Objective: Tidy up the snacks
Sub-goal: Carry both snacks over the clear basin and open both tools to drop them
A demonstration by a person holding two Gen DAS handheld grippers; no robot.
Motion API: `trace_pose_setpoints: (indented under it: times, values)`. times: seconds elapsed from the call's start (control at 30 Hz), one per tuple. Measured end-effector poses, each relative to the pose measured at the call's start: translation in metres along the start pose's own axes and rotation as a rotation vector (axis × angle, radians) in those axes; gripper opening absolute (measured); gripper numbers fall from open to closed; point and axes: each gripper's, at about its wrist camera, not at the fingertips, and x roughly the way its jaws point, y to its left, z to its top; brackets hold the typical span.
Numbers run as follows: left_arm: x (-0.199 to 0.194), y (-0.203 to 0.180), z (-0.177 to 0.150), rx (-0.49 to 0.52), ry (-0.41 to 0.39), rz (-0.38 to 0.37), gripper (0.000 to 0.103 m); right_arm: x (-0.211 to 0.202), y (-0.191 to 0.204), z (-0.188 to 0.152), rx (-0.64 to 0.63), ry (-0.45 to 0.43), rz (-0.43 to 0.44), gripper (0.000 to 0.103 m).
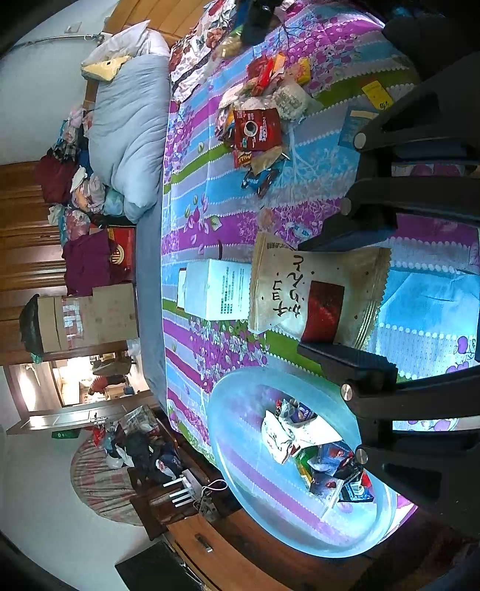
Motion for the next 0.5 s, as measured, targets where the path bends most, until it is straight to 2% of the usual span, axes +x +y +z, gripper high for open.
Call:
trace_pose_setpoints:
  times: [0.5]
  values:
    - [0.004,0.026,0.006,-0.039,-0.009,0.039,0.047,0.008,0.022,0.039,-0.071,-0.038,0.039,0.035]
